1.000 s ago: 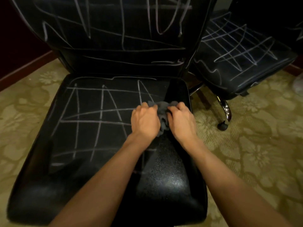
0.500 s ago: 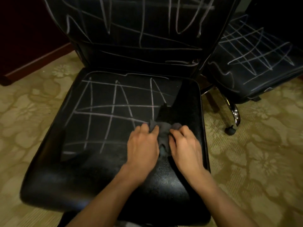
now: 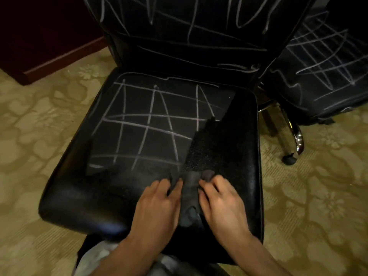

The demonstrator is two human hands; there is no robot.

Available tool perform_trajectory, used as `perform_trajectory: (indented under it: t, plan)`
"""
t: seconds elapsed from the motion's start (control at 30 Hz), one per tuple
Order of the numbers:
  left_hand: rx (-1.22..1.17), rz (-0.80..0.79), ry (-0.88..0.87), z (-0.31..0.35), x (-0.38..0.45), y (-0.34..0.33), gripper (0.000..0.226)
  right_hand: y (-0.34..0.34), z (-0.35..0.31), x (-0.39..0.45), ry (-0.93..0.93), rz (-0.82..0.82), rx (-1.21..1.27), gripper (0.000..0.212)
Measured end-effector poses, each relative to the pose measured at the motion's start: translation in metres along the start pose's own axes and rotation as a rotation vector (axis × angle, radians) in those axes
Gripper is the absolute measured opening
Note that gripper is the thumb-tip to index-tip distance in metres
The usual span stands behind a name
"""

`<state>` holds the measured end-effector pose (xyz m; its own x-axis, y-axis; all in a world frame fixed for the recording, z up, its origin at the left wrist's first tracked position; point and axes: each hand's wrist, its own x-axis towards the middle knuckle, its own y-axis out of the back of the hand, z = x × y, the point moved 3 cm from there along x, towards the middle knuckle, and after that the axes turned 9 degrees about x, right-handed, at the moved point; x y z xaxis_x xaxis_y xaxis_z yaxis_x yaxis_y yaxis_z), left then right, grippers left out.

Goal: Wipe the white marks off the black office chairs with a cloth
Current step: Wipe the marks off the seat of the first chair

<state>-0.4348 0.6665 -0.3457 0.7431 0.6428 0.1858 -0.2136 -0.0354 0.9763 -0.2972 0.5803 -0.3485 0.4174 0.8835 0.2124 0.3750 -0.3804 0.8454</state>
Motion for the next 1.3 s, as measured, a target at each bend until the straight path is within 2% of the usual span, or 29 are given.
perform_trajectory:
  t: [0.23,0.37,0.53,0.63,0.73,0.83,0.93,1.03,1.13,1.2,1.3]
  plan:
    - [0.037,0.024,0.100,-0.009,0.058,-0.004,0.037,-0.012,0.008,0.058,-0.017,0.031,-0.060,0.019]
    - [0.005,0.065,0.081,-0.009,0.015,0.001,0.045,-0.010,0.000,0.024,0.027,0.032,-0.022,0.019]
    - [-0.071,0.007,0.203,-0.013,-0.036,0.007,0.048,-0.013,-0.021,-0.001,0.149,0.028,-0.031,0.029]
    - [-0.060,0.006,0.253,-0.028,-0.024,0.010,0.047,-0.025,-0.032,0.025,0.197,0.014,-0.023,0.025]
    - [0.028,-0.003,0.361,-0.058,0.003,0.013,0.038,-0.046,-0.050,0.065,0.210,-0.020,-0.005,0.011]
    - [0.033,0.004,0.368,-0.068,0.004,0.010,0.039,-0.054,-0.057,0.075,0.219,-0.067,-0.011,0.015]
    - [-0.016,0.019,0.281,-0.056,-0.024,0.008,0.049,-0.043,-0.044,0.049,0.286,-0.072,0.047,0.018]
    - [-0.101,0.015,0.272,-0.044,-0.050,0.009,0.049,-0.031,-0.037,0.023,0.362,-0.056,0.058,0.024]
    - [-0.203,0.055,0.346,-0.043,-0.051,0.011,0.044,-0.036,-0.044,0.025,0.369,-0.046,0.059,0.020]
    - [-0.283,0.122,0.453,-0.047,-0.045,0.016,0.039,-0.044,-0.057,0.036,0.368,-0.054,0.073,0.027]
    - [-0.279,0.159,0.532,-0.060,-0.038,0.017,0.034,-0.057,-0.077,0.053,0.370,-0.090,0.091,0.027]
